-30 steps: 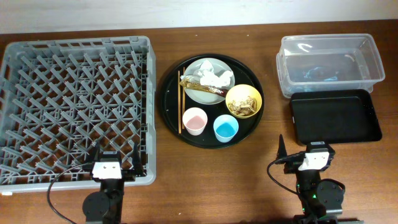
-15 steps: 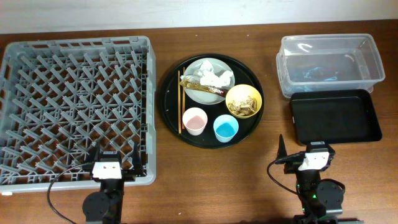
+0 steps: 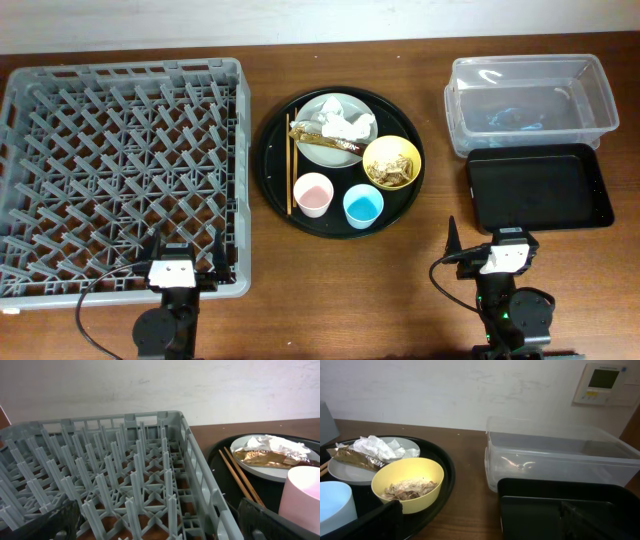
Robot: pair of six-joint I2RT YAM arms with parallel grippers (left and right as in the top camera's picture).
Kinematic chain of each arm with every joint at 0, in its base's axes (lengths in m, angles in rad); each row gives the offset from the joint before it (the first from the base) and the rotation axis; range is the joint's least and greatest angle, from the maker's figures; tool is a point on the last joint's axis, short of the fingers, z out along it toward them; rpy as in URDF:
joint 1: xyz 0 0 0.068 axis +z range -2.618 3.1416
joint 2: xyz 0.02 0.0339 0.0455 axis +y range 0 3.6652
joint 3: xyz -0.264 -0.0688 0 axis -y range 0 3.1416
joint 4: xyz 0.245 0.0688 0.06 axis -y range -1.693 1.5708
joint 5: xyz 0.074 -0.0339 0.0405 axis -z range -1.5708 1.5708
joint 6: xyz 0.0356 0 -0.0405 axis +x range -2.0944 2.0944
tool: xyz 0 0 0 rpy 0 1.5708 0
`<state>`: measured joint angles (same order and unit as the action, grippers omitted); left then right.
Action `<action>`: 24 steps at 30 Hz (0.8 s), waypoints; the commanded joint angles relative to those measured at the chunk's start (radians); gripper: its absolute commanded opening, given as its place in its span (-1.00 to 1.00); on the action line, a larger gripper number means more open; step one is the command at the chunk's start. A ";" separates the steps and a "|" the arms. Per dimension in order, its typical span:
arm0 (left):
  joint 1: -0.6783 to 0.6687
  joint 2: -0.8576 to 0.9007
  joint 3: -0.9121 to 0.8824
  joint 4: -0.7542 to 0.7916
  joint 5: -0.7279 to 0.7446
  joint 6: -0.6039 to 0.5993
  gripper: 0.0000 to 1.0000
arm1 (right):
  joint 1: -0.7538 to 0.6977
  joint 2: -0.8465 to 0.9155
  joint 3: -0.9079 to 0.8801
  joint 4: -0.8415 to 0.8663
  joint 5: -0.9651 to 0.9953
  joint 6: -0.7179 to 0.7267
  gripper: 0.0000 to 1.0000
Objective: Sort waste into correct bins and load items into the dishwasher rack
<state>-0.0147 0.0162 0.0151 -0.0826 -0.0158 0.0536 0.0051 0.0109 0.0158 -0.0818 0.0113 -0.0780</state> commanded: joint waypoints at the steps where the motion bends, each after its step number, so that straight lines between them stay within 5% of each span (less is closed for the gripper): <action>1: -0.004 -0.009 -0.006 -0.001 -0.003 0.015 0.99 | -0.005 -0.005 -0.010 0.001 0.012 0.004 0.97; 16: -0.004 0.000 0.067 0.016 0.080 0.047 0.99 | -0.005 0.013 0.158 0.042 -0.071 0.006 0.97; 24: -0.004 0.309 0.371 -0.078 0.088 0.086 0.99 | -0.005 0.268 0.420 -0.059 -0.072 0.006 0.97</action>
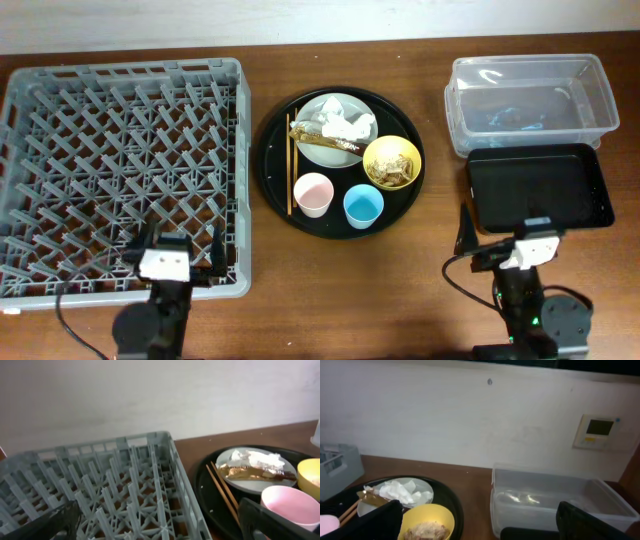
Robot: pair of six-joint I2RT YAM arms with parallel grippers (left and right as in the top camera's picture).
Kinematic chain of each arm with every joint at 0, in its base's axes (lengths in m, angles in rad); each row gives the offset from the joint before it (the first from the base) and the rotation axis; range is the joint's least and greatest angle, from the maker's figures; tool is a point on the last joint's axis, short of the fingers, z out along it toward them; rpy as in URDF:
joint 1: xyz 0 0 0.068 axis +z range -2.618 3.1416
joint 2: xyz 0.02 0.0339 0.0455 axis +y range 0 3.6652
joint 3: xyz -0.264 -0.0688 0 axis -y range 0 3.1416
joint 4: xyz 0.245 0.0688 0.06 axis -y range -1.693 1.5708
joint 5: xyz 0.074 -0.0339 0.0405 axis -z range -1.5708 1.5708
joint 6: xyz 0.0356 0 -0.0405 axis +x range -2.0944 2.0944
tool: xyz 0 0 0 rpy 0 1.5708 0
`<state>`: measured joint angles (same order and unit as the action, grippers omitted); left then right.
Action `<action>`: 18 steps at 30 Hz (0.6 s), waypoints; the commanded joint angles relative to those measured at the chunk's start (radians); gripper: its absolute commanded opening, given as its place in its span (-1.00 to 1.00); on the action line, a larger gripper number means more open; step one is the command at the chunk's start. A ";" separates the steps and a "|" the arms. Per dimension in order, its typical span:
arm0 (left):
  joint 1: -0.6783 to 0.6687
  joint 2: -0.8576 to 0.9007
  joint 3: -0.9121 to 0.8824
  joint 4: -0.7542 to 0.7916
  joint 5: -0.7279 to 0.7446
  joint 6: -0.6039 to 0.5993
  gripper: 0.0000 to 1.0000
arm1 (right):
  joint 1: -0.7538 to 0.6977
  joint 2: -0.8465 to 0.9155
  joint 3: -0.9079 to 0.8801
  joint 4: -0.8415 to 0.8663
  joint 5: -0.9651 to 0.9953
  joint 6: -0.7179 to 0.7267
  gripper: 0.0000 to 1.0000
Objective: Sort waste into correct bins and load items into the dishwasher rack
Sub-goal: 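Reach the right gripper to the tissue and wrapper on the white plate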
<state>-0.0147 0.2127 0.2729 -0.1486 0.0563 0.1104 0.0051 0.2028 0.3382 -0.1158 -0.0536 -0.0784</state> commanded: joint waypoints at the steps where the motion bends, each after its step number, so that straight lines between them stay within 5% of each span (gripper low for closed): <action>1: -0.004 0.199 0.185 -0.042 0.019 0.047 0.99 | -0.005 0.123 0.144 -0.056 -0.007 0.006 0.97; 12: -0.043 1.119 1.139 -0.666 0.034 0.053 0.99 | -0.005 0.665 0.790 -0.596 -0.025 0.005 0.97; 18: -0.151 1.526 1.648 -1.044 0.034 0.053 0.99 | -0.006 0.827 0.949 -0.756 -0.032 0.004 0.97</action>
<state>-0.1246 1.6180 1.7710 -1.1446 0.0784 0.1505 0.0051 0.9943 1.2465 -0.8631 -0.0742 -0.0784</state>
